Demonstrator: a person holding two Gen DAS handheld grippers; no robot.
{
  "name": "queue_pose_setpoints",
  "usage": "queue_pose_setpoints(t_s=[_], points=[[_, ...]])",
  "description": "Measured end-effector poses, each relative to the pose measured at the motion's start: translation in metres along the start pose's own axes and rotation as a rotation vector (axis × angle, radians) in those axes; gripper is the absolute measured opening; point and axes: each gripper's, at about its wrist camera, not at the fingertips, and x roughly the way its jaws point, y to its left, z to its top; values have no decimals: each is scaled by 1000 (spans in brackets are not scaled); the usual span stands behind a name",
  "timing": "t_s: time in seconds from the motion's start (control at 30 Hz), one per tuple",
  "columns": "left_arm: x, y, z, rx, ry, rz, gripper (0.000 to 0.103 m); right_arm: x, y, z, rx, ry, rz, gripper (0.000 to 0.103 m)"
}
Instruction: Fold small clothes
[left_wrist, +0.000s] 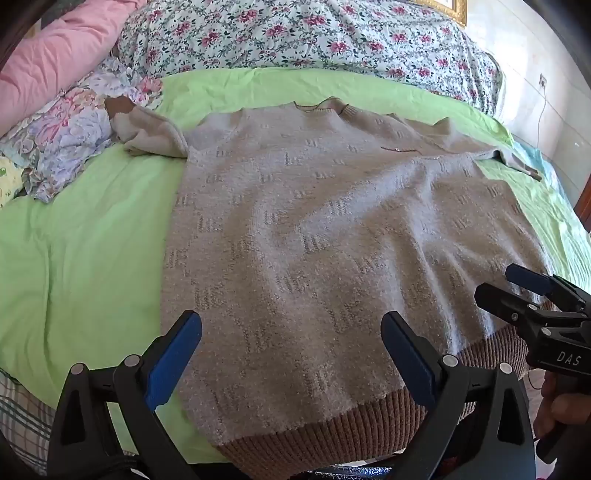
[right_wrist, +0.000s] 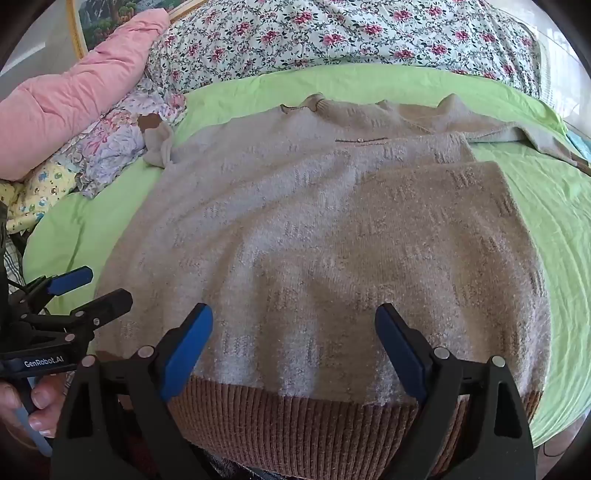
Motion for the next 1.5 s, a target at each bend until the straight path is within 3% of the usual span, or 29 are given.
queue_pose_setpoints(t_s=[1.2,1.37,1.4,1.5], points=[[-1,-4,-1,-2,-4,-5,98,-4,3,3,-6,-4,2,90],[-1,-2,1,-34,-21,-46,98,-7,-9,10,5,5,11,90],[-1,-1,2,-42,-23,-56,98,-9,-12,4,-65,-13,-61,90],[2,-1,4,-46,-15,-64,98,-8,-14,6,-55,-13,-66,90]])
